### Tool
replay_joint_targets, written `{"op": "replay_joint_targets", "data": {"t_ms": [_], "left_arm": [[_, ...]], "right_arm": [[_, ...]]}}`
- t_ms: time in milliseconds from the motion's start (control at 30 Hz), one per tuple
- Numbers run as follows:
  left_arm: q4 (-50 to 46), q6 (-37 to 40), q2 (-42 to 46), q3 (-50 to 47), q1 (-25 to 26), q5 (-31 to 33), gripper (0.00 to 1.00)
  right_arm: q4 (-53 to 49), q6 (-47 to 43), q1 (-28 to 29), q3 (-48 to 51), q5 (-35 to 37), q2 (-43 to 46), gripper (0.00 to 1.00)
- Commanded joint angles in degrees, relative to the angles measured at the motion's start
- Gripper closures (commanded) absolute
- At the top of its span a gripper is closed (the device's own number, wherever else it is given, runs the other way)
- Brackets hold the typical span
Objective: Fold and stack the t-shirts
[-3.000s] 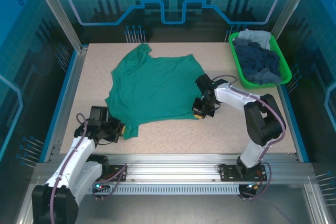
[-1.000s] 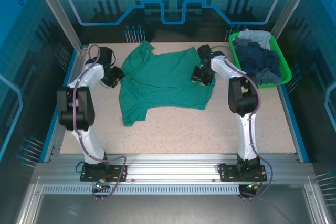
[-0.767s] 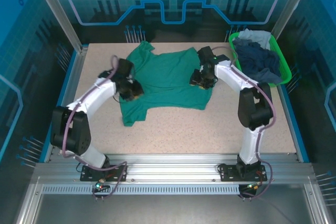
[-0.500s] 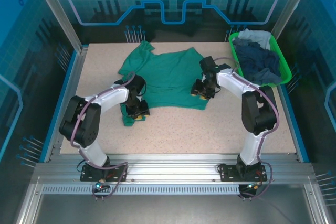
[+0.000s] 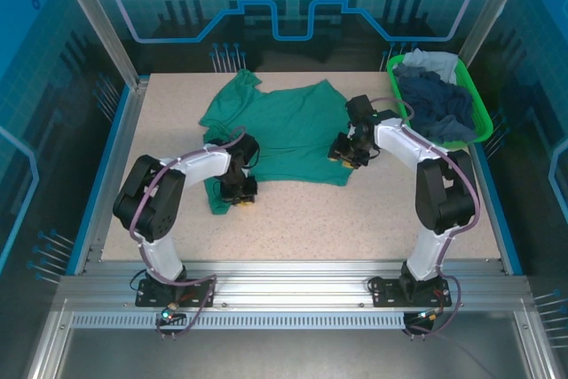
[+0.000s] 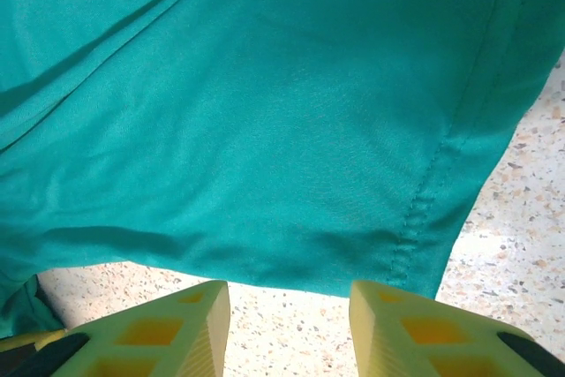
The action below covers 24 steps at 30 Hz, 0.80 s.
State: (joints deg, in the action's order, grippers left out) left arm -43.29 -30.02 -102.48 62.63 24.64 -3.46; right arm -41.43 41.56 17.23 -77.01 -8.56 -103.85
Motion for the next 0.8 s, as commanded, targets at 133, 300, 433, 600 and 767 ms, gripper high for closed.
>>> {"op": "replay_joint_targets", "data": {"t_ms": [133,300,433,600,767], "left_arm": [[-6.2,-1.6,4.0,5.2,1.7,6.9,0.63],[-5.0,-0.2,-1.5,5.9,1.1,7.2,0.59],[-3.7,-0.1,-2.7,6.6,0.9,6.4,0.6],[-3.6,-0.4,-2.0,6.8,1.5,4.2,0.61],[-6.6,-2.9,3.4,6.7,2.2,1.0,0.65]], "right_arm": [[0.3,0.2,-0.5,0.8,-1.5,1.2,0.59],[0.6,0.5,-0.4,-0.1,-2.5,1.1,0.59],[0.3,0.3,-0.4,0.0,-2.4,1.7,0.59],[0.3,0.4,-0.5,1.2,-2.3,2.4,0.59],[0.6,0.6,-0.6,1.8,-2.0,2.6,0.59]]}}
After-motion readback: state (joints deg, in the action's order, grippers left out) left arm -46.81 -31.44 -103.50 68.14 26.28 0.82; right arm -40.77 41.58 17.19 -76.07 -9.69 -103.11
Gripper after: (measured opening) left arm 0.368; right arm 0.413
